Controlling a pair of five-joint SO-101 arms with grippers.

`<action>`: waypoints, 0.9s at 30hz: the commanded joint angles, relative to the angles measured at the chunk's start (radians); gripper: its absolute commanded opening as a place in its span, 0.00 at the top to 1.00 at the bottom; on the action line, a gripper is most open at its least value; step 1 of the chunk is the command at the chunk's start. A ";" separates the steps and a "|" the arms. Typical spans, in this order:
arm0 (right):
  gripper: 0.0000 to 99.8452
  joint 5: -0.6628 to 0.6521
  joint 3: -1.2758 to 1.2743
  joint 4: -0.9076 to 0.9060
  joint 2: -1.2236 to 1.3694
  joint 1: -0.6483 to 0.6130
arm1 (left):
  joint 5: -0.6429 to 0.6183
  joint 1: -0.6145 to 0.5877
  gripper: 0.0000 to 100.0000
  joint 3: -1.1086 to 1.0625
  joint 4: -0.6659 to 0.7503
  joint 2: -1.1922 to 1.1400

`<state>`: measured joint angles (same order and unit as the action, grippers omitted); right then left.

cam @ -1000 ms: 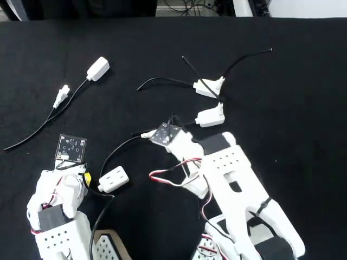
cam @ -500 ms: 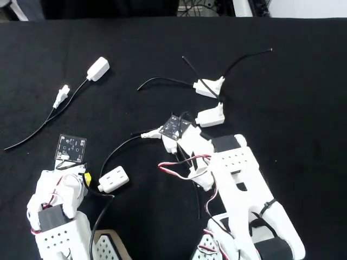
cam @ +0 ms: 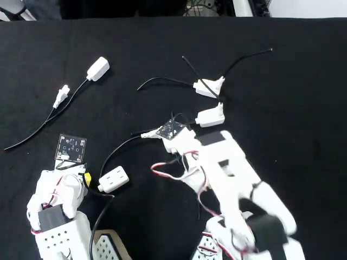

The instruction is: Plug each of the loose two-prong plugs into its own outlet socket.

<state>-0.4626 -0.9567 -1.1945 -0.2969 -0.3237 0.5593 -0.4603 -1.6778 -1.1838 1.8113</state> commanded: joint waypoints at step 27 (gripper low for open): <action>0.99 0.052 0.196 -0.089 0.131 0.060 | 0.005 0.004 0.75 -0.012 0.017 0.009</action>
<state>-0.4150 -0.8078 -1.2574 -0.1603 -0.2869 0.5593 -0.4603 -1.6778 -1.1838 1.8113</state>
